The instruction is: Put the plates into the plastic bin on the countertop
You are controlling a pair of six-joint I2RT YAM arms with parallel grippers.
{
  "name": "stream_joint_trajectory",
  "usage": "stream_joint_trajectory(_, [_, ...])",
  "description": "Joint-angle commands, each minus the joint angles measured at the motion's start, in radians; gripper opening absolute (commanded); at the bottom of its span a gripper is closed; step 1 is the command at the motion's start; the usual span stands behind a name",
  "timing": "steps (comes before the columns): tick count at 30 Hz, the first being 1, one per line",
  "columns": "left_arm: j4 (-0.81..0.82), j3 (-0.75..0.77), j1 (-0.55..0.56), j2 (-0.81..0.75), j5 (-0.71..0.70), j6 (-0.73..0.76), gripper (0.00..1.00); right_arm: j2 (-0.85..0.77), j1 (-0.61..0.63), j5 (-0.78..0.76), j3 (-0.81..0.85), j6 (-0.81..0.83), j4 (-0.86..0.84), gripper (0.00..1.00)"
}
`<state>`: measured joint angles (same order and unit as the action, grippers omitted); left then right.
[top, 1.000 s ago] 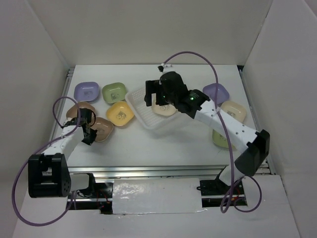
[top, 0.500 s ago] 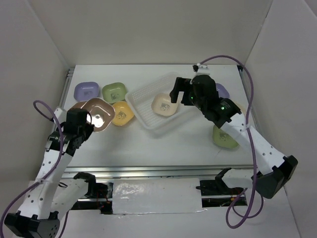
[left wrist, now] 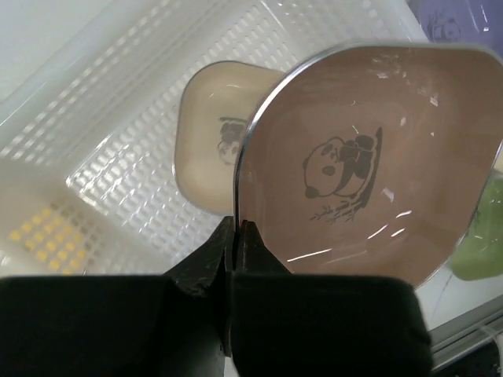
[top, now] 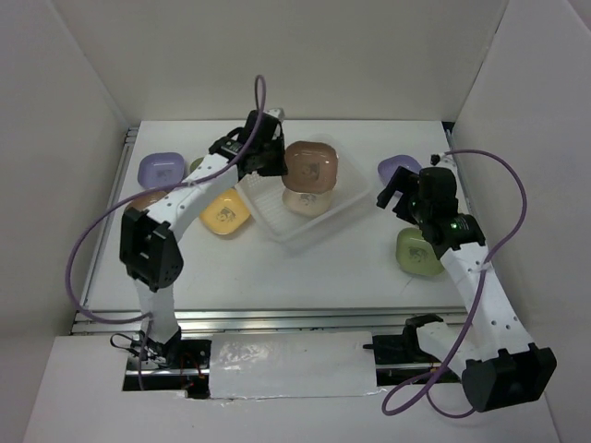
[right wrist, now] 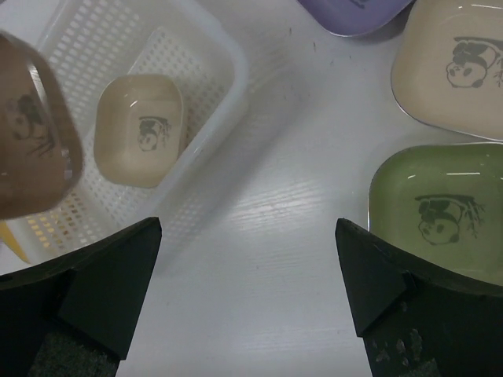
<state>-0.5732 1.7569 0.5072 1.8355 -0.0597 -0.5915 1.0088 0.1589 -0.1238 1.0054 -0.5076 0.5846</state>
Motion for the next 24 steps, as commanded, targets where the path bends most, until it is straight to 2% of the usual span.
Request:
stream_joint_trajectory(1, [-0.083,0.178,-0.01,0.103,0.118,0.217,0.0,-0.081,-0.031,0.056,-0.013,-0.006,0.004,1.0])
stream_joint_trajectory(5, [-0.131,0.242,-0.038,0.229,0.133,0.252,0.0,-0.136,-0.061,0.055,-0.043,0.0,0.029,1.0])
stream_joint_trajectory(10, [-0.131,0.278,-0.07,0.304,0.17,0.279,0.02,-0.17,-0.094,0.07,-0.071,0.009,0.041,1.0])
stream_joint_trajectory(12, [-0.14,0.311,-0.072,0.338,0.201,0.288,0.11,-0.176,-0.102,0.07,-0.08,0.009,0.043,1.0])
stream_joint_trajectory(13, [-0.151,0.32,-0.07,0.343,0.214,0.288,0.2,-0.179,-0.105,0.07,-0.089,0.009,0.04,1.0])
stream_joint_trajectory(14, [-0.158,0.325,-0.067,0.349,0.215,0.286,0.42,-0.176,-0.11,0.07,-0.096,0.009,0.04,1.0])
stream_joint_trajectory(16, [-0.151,0.306,-0.061,0.335,0.204,0.277,0.57,-0.165,-0.111,0.058,-0.111,-0.005,0.037,1.0])
stream_joint_trajectory(17, [-0.146,0.294,-0.049,0.303,0.184,0.272,0.68,-0.159,-0.111,0.05,-0.119,-0.015,0.034,1.0])
stream_joint_trajectory(19, [-0.116,0.25,-0.035,0.257,0.175,0.266,0.79,-0.126,-0.105,0.039,-0.149,-0.025,0.015,1.0])
stream_joint_trajectory(20, [-0.108,0.239,-0.021,0.204,0.178,0.263,0.99,-0.109,-0.105,0.027,-0.162,-0.032,0.012,1.0])
stream_joint_trajectory(23, [-0.061,0.194,0.0,0.07,0.186,0.224,0.99,-0.024,-0.098,-0.023,-0.203,-0.074,-0.011,1.0])
stream_joint_trajectory(24, [-0.042,0.155,0.001,0.033,0.176,0.17,0.99,0.0,-0.108,-0.028,-0.209,-0.092,-0.025,1.0])
